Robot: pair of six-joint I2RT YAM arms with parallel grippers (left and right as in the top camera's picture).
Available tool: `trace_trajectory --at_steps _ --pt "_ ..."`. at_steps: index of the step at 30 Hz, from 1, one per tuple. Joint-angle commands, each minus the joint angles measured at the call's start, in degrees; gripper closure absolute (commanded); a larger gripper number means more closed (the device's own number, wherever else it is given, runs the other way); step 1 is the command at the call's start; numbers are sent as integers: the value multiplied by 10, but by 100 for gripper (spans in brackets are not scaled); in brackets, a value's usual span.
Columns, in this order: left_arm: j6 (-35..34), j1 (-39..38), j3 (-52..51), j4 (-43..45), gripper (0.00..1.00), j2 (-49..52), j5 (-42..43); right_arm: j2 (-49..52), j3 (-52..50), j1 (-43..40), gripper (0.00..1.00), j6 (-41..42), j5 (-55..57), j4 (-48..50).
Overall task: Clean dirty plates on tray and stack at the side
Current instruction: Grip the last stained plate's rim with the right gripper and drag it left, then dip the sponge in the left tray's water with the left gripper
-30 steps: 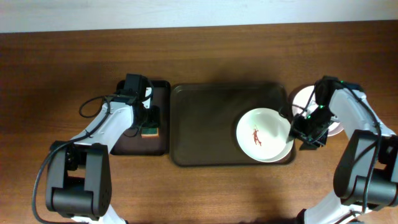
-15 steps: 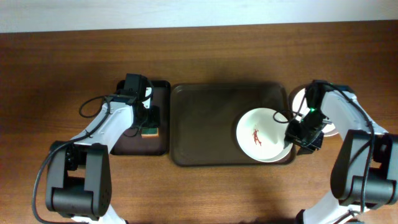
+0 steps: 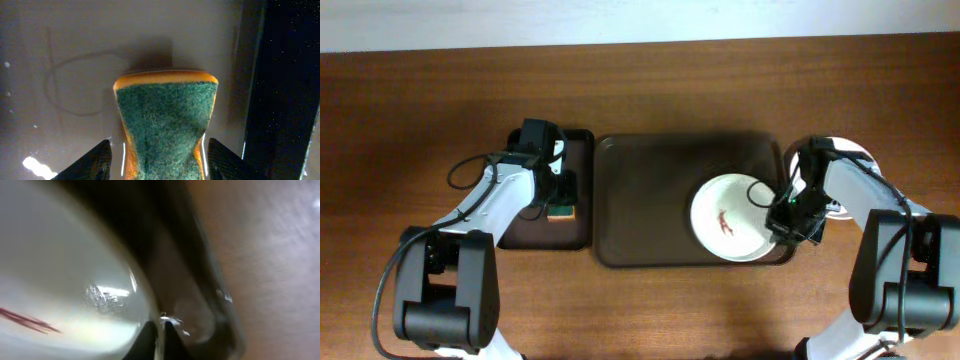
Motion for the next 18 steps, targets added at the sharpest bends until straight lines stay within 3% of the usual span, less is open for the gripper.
trace_trajectory --at_steps 1,5,11,14,18 --pt "5 -2 -2 -1 41 5 5 7 1 5 96 4 -10 17" --pt "3 -2 -2 -1 41 5 5 7 31 37 96 14 -71 45" --pt "3 -2 -2 0 41 5 11 7 33 139 96 113 -69 188" --pt "3 -2 -2 -1 48 5 11 7 33 185 96 152 -2 211" --pt "3 -2 -2 0 65 5 11 7 32 212 95 151 15 214"
